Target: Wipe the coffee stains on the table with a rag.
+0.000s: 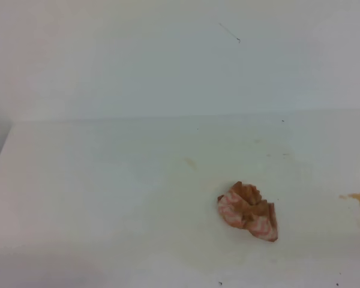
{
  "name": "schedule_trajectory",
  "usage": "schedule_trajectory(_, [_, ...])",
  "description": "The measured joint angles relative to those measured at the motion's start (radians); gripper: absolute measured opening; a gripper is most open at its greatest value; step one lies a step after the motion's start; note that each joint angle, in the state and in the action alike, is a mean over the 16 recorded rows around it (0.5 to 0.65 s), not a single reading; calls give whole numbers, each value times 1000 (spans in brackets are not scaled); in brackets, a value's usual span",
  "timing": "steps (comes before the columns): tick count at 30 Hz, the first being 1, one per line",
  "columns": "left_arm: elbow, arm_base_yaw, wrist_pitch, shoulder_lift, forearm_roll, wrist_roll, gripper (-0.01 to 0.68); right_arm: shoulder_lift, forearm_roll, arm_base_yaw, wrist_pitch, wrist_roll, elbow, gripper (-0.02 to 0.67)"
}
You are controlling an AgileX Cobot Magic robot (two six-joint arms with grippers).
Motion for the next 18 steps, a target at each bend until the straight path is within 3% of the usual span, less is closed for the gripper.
schedule_trajectory(18, [0, 0, 0, 0, 0, 0, -5, -142, 41, 0, -184, -2, 301, -3])
